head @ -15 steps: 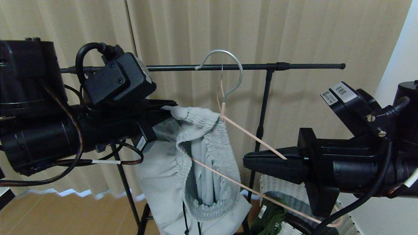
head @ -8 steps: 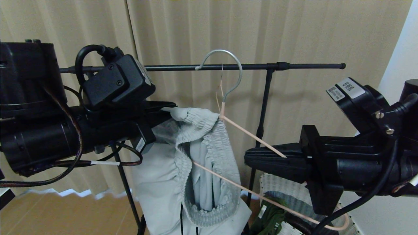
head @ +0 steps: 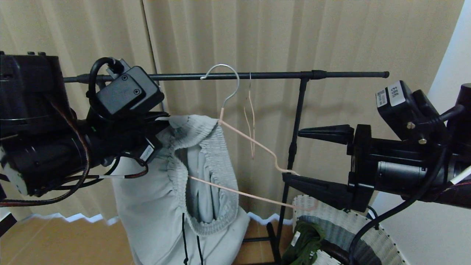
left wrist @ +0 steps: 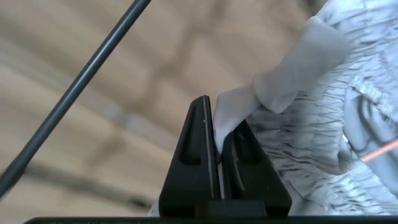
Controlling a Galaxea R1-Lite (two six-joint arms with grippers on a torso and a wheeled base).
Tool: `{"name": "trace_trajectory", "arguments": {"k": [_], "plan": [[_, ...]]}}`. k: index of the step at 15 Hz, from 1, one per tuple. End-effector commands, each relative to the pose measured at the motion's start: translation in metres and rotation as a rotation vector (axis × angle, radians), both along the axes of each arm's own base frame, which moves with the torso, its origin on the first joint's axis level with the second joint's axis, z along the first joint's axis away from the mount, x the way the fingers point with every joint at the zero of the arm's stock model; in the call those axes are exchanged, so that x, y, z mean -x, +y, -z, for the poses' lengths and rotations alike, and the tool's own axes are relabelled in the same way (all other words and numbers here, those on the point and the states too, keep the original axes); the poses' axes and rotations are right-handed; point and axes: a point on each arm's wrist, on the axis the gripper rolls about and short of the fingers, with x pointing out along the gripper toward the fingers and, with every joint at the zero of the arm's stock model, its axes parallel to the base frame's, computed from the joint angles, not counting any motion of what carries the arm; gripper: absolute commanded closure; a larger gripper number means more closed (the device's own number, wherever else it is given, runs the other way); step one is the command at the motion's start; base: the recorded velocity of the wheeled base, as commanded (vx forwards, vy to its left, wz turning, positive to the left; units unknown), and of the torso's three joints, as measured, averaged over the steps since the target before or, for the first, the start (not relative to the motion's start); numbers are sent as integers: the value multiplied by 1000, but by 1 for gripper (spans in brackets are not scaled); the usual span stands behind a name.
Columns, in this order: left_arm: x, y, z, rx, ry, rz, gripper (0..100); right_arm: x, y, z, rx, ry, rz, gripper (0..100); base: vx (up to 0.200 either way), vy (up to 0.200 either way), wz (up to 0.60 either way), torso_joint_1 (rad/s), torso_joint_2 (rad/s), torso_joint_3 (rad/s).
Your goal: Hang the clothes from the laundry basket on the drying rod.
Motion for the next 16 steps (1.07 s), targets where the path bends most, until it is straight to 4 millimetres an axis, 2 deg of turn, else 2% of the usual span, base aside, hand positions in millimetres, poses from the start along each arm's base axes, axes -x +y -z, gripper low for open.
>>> {"name": "trace_trajectory", "arguments": {"k": [1,5,7,9,10,13,15,16], "plan": [[-2,3,2,-11,0,-88,100,-2,-2,1,6,0,33,0,0,0,0,0,0,0],[-3,4,0,51,7,-226,100,-3,-2,6,35,-6,85,0,0,0,0,0,0,0],[-4,1,1,167,37,-265,100,-1,-1,20,71,36,89,0,0,0,0,0,0,0],[-7,-1,-6,257,39,-280,100,0,10,34,103,78,68,0,0,0,0,0,0,0],[-9,-2,-8,282,41,-285,100,0,12,35,105,85,75,0,0,0,0,0,0,0],[-12,-12,-21,451,47,-258,100,5,40,37,60,184,106,0,0,0,0,0,0,0],[-11,-14,-22,472,43,-249,100,-2,47,37,57,189,143,0,0,0,0,0,0,0],[-14,-16,-25,491,23,-242,100,-13,57,39,44,169,189,0,0,0,0,0,0,0]]}}
